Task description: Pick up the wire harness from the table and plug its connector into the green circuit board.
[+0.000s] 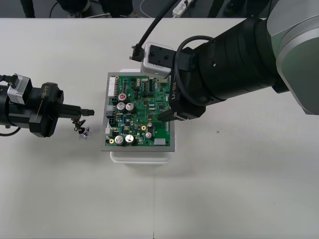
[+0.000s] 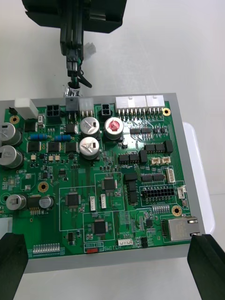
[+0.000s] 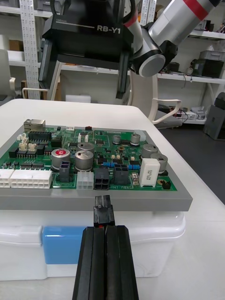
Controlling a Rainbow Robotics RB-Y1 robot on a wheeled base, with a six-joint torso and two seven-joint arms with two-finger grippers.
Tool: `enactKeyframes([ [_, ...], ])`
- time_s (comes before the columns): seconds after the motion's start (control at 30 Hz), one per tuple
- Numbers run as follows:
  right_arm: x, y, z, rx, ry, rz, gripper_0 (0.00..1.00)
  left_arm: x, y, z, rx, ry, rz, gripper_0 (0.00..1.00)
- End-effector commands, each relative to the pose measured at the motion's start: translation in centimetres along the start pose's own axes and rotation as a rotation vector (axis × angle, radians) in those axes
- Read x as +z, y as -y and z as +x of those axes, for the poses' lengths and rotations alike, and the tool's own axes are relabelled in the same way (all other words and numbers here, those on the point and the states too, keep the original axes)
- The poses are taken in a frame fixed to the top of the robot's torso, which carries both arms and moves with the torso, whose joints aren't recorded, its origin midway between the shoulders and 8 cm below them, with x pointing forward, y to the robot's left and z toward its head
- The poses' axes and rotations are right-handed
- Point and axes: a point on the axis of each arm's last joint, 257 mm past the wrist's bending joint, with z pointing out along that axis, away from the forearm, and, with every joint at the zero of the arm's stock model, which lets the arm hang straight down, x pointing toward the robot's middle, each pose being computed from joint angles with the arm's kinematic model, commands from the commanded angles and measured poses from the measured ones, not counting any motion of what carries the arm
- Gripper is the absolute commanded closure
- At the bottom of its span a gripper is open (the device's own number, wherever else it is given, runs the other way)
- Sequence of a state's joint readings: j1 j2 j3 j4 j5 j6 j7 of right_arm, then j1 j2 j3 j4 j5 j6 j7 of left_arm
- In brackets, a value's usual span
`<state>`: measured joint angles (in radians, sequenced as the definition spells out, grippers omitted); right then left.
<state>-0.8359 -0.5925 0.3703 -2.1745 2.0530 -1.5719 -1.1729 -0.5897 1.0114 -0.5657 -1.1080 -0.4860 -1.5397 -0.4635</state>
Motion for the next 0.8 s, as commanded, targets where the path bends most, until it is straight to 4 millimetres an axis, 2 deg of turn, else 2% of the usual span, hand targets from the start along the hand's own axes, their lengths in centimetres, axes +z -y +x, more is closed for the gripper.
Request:
enactKeyframes([
  [0.03, 0.93, -1.22, -0.23, -0.059, -0.017, 0.003, 0.00, 1.06, -0.47, -2.70, 0.119, 0.035, 0.057, 1.00],
  [0.5, 1.02, -1.17, -0.69, -0.062, -0.001, 0.006, 0.00, 1.35, -0.47, -2.35, 0.132, 0.020, 0.070, 1.00],
  [0.8, 1.16, -1.87, -0.59, -0.064, 0.011, -0.002, 0.00, 1.87, -0.45, -2.39, 0.126, 0.030, 0.075, 1.00],
])
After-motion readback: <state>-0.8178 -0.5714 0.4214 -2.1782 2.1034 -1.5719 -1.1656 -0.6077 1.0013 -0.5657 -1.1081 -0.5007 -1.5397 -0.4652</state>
